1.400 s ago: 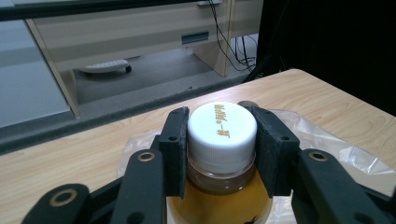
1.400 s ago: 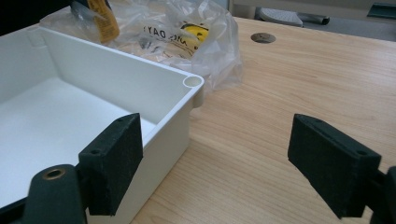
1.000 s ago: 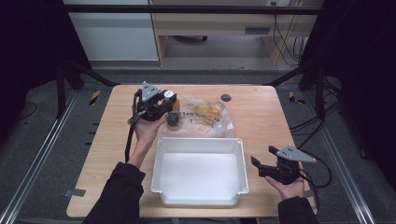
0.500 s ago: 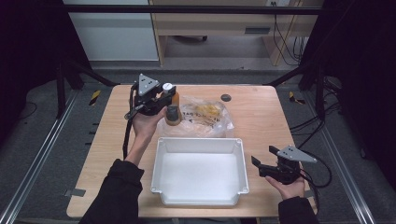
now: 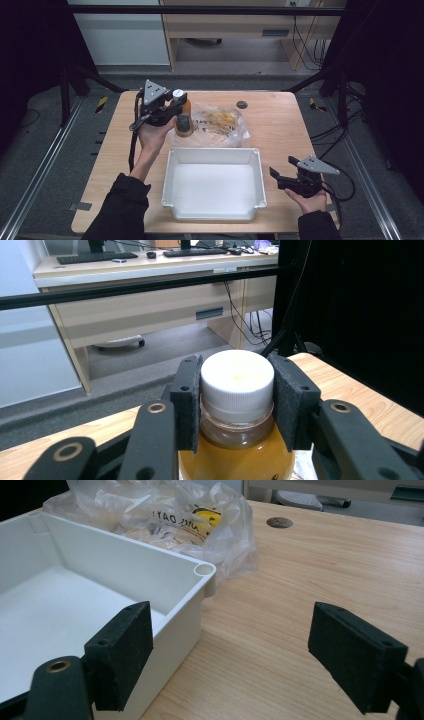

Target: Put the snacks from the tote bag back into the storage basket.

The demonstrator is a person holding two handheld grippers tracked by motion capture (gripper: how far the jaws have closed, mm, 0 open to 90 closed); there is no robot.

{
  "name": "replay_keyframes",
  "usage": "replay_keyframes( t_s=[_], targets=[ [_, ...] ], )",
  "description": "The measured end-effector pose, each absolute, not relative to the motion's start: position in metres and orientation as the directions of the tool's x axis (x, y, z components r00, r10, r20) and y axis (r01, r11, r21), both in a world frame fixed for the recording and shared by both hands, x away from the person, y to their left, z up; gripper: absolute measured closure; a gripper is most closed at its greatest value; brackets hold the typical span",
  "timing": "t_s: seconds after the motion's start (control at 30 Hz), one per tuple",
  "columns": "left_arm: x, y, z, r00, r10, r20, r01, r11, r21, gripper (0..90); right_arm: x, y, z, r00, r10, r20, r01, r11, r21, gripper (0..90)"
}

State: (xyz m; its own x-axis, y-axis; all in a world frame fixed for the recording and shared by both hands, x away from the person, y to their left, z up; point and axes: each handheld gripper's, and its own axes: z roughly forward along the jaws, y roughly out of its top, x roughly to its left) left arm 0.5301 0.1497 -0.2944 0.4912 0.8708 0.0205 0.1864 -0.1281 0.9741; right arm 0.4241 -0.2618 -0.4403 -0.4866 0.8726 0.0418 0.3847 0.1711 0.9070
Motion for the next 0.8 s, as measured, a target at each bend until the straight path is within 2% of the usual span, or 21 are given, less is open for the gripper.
replay_keyframes(
  t_s=[0.27,0.8],
  targets=[
    [0.52,0.153,-0.286,0.485,0.874,0.038,0.167,-0.135,0.977,59.2,0.424,-0.262,-0.44,-0.486,0.873,0.041,0.384,0.171,0.907,18.2],
    [0.489,0.152,-0.293,0.528,0.849,0.013,0.164,-0.117,0.979,59.2,0.423,-0.262,-0.44,-0.484,0.874,0.039,0.384,0.172,0.907,18.2]
  ],
)
